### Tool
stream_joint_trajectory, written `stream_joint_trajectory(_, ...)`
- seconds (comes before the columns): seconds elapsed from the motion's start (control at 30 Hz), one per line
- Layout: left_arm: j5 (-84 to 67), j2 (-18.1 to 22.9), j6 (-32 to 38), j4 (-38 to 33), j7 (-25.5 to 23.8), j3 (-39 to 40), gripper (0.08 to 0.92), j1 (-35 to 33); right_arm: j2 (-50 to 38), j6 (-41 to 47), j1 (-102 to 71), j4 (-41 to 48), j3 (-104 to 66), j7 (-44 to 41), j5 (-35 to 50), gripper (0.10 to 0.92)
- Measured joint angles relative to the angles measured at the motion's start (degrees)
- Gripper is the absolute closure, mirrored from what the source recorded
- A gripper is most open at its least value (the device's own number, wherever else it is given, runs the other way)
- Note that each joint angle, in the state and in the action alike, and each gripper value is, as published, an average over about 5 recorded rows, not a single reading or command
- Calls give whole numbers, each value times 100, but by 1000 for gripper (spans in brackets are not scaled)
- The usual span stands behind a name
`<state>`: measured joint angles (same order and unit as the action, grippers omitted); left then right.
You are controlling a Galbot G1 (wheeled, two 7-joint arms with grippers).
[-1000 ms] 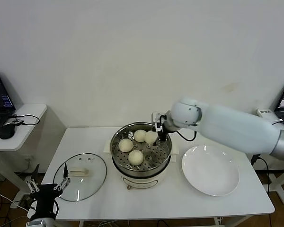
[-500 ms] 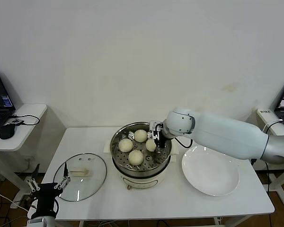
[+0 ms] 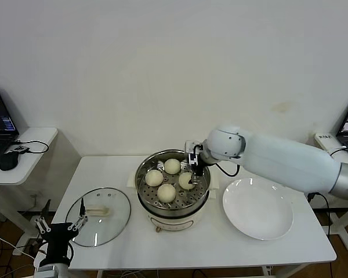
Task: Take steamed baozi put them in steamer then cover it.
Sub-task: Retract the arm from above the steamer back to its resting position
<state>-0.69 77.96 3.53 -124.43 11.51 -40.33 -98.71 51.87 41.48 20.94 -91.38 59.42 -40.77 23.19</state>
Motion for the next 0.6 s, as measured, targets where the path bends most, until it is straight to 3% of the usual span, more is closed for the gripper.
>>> stream_joint_trajectory(0.27, -121, -51, -52, 48, 5, -7, 177, 61, -639, -297, -579, -619, -781, 984, 541, 202)
stream_joint_trajectory(0.6, -222, -95, -109, 114, 23, 85, 177, 68, -963, -1928, -3674, -1163, -3467, 2718, 363, 202)
